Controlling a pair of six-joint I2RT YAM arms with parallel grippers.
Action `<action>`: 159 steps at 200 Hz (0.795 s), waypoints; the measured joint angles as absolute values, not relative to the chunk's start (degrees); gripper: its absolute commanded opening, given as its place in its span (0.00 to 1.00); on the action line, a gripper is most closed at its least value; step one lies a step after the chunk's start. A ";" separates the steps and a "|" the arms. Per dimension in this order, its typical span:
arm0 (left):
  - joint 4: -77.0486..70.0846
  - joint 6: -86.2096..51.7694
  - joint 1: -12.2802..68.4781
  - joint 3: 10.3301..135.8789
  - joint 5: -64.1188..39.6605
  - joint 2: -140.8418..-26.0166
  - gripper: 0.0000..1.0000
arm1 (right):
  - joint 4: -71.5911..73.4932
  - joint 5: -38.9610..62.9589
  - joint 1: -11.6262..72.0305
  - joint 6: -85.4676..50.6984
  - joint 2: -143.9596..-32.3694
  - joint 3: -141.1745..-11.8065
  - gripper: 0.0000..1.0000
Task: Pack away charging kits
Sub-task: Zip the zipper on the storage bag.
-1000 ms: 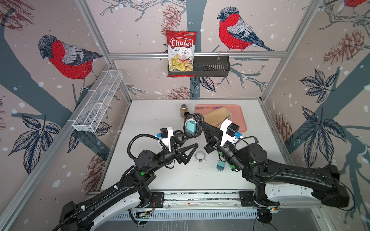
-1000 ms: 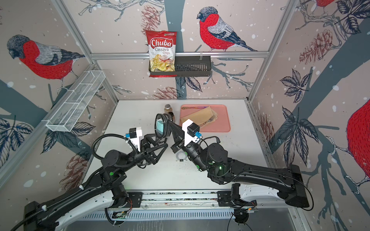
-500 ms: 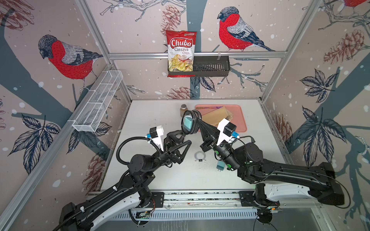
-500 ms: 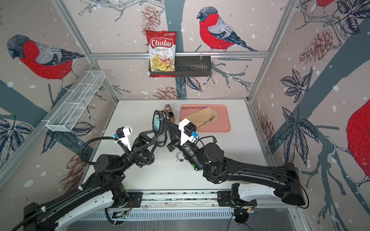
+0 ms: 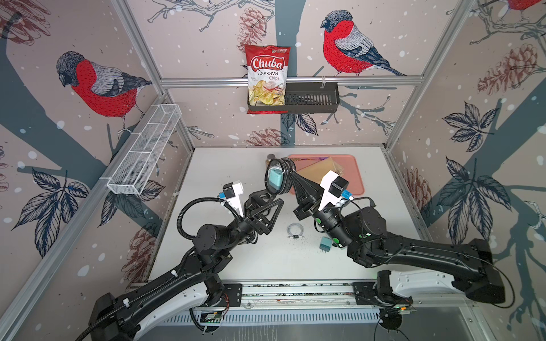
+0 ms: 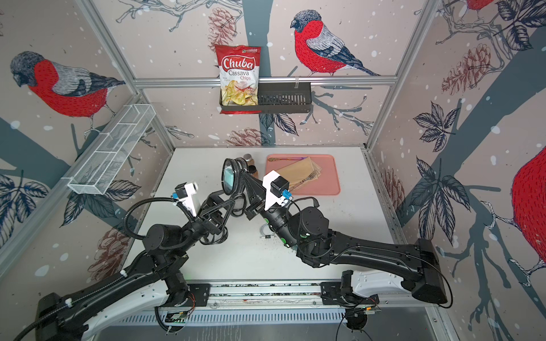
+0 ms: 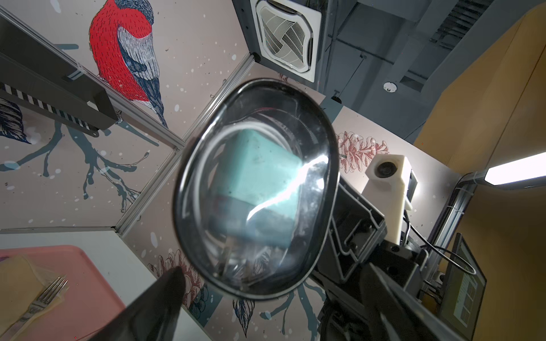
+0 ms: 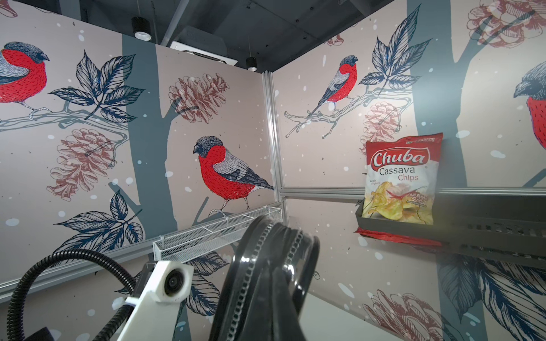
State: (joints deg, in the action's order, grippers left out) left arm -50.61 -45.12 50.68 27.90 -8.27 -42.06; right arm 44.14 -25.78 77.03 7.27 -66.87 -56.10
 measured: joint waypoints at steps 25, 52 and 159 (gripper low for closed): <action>-52.36 -46.46 50.68 27.90 -7.33 -43.62 0.96 | 46.28 -24.93 75.96 5.61 -66.87 -54.22 0.00; -54.81 -48.05 50.68 27.90 -7.27 -45.06 0.95 | 48.21 -23.81 75.31 3.79 -67.02 -53.15 0.00; -63.26 -51.70 50.68 28.47 -5.82 -48.86 0.94 | 51.24 -20.64 73.25 -0.47 -69.60 -54.08 0.00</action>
State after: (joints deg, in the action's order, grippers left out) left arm -63.26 -51.70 50.68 28.47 -5.82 -48.86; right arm 51.24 -20.64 73.25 -0.47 -69.60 -54.08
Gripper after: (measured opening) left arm 0.940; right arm 0.049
